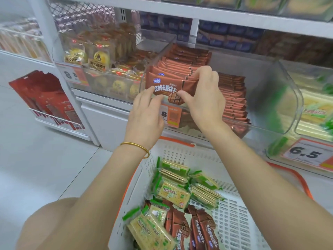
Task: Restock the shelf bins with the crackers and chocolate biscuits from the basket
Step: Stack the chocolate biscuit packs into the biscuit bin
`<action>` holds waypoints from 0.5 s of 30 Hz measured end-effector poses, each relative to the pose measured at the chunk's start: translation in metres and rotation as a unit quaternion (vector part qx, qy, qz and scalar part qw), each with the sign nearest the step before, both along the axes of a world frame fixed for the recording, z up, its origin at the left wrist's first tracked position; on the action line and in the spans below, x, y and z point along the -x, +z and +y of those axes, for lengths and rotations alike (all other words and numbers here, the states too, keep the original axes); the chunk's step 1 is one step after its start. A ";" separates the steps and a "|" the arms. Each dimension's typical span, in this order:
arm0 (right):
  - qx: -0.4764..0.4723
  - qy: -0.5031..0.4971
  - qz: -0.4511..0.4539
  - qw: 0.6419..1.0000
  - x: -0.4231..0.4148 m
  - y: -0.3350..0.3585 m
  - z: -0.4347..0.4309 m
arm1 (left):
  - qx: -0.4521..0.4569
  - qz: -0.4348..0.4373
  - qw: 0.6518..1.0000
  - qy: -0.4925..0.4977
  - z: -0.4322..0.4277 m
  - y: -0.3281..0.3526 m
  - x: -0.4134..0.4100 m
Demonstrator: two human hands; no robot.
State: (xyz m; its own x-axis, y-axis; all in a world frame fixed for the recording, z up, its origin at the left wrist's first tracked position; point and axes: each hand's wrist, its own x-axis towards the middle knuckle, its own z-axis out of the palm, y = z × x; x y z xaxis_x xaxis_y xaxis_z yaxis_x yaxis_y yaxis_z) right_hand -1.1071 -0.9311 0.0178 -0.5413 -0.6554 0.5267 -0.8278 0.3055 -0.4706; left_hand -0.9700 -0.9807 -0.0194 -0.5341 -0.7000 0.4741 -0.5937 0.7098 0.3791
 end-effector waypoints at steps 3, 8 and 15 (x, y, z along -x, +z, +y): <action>-0.005 0.005 0.000 1.000 0.003 0.001 0.008 | 0.006 -0.007 1.000 0.008 0.002 0.000 0.001; 0.167 0.071 -0.061 0.981 0.002 0.005 0.069 | 0.048 0.016 0.999 0.006 0.011 -0.003 -0.001; -0.188 0.055 -0.156 0.968 0.018 -0.154 0.172 | 0.050 -0.025 0.990 -0.128 0.068 -0.022 0.013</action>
State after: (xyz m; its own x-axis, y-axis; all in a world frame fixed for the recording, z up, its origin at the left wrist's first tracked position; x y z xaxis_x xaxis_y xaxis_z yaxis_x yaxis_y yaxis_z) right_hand -1.1256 -0.7590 -0.1361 -0.5519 -0.8316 0.0620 -0.7005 0.4220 -0.5755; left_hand -0.9828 -0.9125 -0.0414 -0.7119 -0.4905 0.5026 -0.4065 0.8714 0.2746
